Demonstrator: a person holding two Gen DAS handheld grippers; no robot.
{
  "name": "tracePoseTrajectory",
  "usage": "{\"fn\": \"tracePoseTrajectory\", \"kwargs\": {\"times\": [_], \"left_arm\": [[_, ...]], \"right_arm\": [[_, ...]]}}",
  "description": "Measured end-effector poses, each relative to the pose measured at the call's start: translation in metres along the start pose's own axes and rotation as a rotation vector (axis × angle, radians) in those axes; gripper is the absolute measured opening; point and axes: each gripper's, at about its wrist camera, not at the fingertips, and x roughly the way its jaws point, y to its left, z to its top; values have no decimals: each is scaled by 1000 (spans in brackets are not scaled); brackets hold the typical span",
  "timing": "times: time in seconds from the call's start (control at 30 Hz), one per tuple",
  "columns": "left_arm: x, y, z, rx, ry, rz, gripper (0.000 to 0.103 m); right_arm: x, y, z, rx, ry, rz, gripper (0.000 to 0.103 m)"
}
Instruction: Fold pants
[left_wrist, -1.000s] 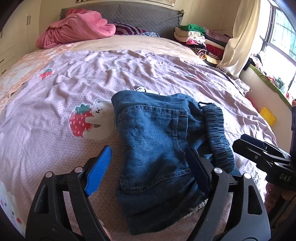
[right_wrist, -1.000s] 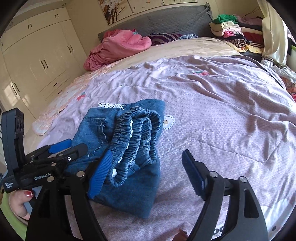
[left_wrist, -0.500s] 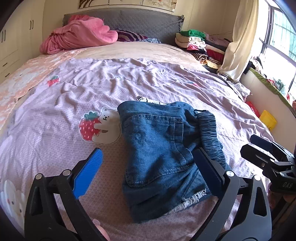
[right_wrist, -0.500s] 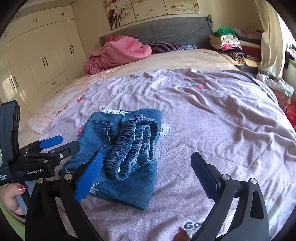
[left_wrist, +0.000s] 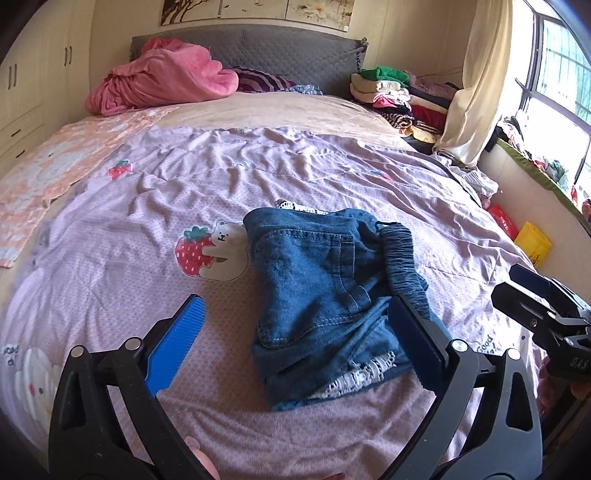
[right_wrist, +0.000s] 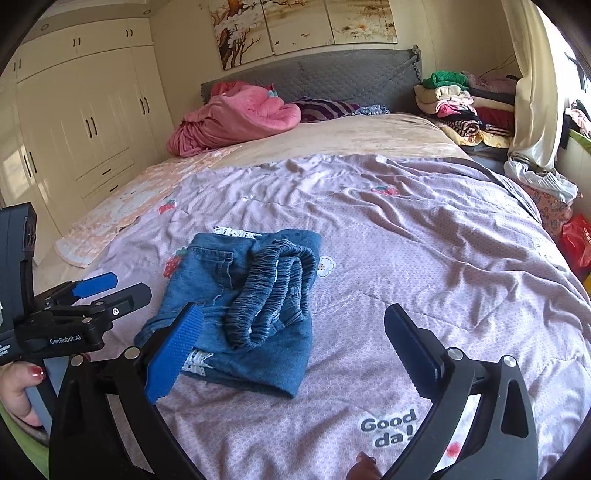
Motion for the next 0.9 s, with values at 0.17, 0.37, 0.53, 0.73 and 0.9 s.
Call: {"fn": "tracePoseTrajectory", "kwargs": {"times": [0.17, 0.37, 0.53, 0.73, 0.9], "left_arm": [[-16, -2, -6, 2, -8, 6, 93], [-31, -1, -24, 5, 3, 21, 93], [-44, -3, -41, 12, 5, 20, 93], [-56, -7, -65, 27, 23, 25, 93], [-59, -8, -86, 24, 49, 35, 93]], "right_arm": [[-15, 3, -4, -8, -11, -6, 98], [-30, 8, -15, -19, -5, -15, 98], [-40, 11, -30, -23, 12, -25, 98], [-53, 13, -47, -9, 28, -28, 98], [-59, 17, -60, -30, 44, -45, 98]]}}
